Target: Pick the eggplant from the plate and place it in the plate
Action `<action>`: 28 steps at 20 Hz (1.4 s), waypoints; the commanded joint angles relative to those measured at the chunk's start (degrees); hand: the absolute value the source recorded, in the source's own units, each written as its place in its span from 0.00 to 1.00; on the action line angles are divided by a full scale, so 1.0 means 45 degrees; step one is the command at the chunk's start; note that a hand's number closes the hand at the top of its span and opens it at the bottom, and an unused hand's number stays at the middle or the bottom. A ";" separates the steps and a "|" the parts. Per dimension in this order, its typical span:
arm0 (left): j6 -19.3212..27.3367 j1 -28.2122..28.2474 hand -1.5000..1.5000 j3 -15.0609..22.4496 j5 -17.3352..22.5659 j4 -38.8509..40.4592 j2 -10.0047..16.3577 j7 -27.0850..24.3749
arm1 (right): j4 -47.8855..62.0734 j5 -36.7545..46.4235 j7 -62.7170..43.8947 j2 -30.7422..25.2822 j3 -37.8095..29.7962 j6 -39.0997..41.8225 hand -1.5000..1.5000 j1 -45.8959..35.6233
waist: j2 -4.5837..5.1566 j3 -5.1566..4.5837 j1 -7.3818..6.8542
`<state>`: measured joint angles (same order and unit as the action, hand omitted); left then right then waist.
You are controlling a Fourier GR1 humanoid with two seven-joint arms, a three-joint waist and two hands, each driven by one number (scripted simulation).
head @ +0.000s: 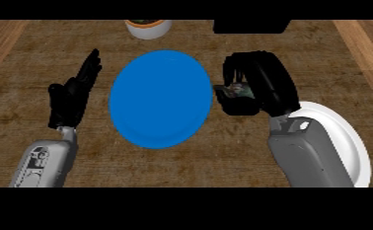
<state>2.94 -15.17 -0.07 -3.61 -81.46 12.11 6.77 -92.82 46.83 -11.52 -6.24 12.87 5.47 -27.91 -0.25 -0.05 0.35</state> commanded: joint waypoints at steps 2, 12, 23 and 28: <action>0.0097 -0.0122 0.50 -0.0010 -0.0237 0.0413 -0.0209 -0.0221 | 0.1280 -0.0082 -0.1622 0.1332 0.1262 -0.0750 1.00 -0.1017 | 0.0071 0.0008 -0.0180; -0.0233 -0.0051 0.50 0.0113 -0.0266 -0.0289 -0.0184 0.0171 | 0.7113 -0.0741 -0.2398 0.1383 0.4247 -0.3631 1.00 -0.4177 | 0.0117 0.0009 -0.0579; -0.0738 -0.0443 0.50 0.0158 -0.0088 0.0093 -0.0301 -0.0376 | 1.1054 -0.5741 -0.2295 0.1387 0.5795 -0.5911 0.00 -0.5528 | 0.0306 0.0014 -0.1188; -0.0484 -0.0220 0.50 0.0452 -0.0358 0.0018 -0.0661 -0.0088 | 1.1312 -0.7714 -0.1133 0.1388 0.6369 -0.6589 0.00 -0.5749 | 0.0283 0.0020 -0.1151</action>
<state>1.04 -17.66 1.30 -5.13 -80.64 9.66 6.60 -43.61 18.83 -20.57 -0.01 40.87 -21.68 -52.98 0.96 0.02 -4.37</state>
